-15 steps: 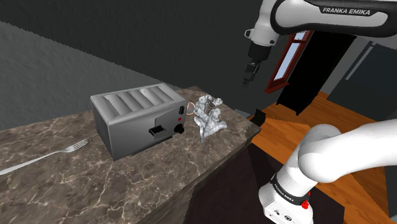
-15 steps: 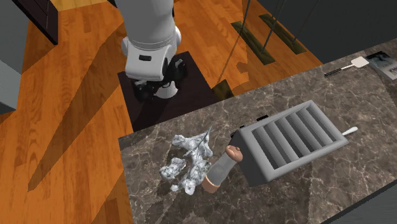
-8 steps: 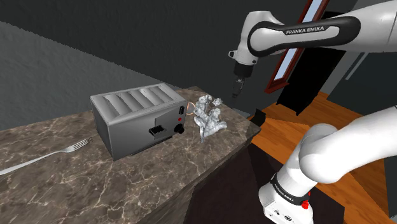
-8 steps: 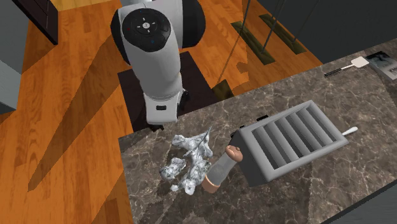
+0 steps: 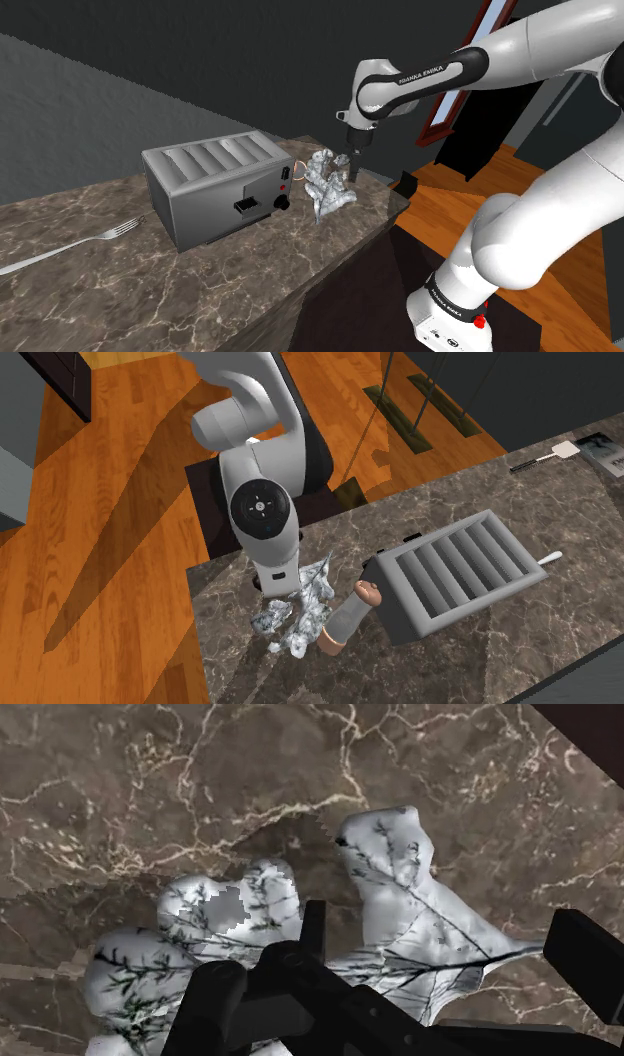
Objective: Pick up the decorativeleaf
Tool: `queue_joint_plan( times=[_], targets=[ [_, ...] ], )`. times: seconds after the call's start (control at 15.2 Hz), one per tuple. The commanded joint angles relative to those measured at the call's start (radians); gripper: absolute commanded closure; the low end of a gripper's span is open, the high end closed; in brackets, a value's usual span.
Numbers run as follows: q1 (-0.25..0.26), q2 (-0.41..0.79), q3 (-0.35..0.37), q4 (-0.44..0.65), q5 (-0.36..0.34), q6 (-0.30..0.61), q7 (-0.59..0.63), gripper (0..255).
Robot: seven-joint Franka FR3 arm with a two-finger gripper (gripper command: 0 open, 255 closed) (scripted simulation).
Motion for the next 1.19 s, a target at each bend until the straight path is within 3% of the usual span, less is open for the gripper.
queue_joint_plan(
  times=[0.0, 0.66, 0.73, 1.12],
  targets=[
    [0.01, 0.067, -0.014, -0.012, 0.018, 0.056, -0.057, 0],
    [0.017, 0.172, -0.023, -0.047, 0.047, 0.186, -0.095, 0],
    [0.017, 0.172, -0.023, -0.048, 0.047, 0.187, -0.094, 255],
    [0.017, 0.172, -0.023, -0.048, 0.047, 0.187, -0.095, 255]
  ],
)
